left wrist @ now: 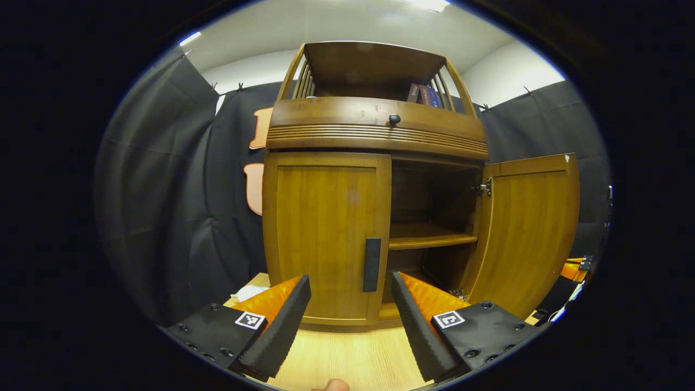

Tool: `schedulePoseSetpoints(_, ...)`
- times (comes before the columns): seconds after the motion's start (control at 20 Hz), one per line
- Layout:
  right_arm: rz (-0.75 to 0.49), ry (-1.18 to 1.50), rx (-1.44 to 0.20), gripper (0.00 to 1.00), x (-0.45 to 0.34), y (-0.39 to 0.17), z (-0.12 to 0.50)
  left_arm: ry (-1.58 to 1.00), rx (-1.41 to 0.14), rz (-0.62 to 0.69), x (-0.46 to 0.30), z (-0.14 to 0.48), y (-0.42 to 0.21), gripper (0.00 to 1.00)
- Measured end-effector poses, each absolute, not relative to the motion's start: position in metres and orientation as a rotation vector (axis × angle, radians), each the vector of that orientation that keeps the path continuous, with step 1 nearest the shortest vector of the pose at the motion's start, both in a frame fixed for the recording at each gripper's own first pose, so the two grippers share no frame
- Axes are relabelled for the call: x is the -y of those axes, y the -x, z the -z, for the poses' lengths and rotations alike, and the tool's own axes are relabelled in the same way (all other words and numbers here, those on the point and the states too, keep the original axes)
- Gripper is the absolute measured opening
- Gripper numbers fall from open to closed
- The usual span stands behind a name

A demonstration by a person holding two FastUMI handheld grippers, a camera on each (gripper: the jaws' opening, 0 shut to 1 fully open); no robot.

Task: Open the right door of the double-door shoe cabinet with the right hand, and open the left door with the left hand.

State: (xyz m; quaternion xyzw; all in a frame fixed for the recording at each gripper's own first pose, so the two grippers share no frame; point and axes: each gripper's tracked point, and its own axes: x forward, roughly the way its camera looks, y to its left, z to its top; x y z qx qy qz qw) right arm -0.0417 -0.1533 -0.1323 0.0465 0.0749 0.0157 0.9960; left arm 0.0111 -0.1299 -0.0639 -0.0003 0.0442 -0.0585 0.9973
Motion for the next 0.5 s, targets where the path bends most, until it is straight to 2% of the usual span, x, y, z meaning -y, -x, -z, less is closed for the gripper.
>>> schedulePoseSetpoints(0.1,0.022,-0.089,-0.139,0.38,0.168,0.044,0.13,-0.004,-0.091,0.115,0.131,0.067,-0.019,0.99)
schedulePoseSetpoints(0.15,0.053,-0.075,-0.131,0.38,0.175,0.045,0.128,-0.009,-0.093,0.112,0.132,0.07,-0.024,0.99)
schedulePoseSetpoints(0.35,0.15,-0.004,-0.098,0.86,0.197,0.049,0.119,-0.015,-0.101,0.127,0.14,0.078,-0.037,0.99)
schedulePoseSetpoints(0.5,0.171,0.016,-0.088,0.97,0.2,0.051,0.117,-0.009,-0.104,0.143,0.15,0.082,-0.057,0.99)
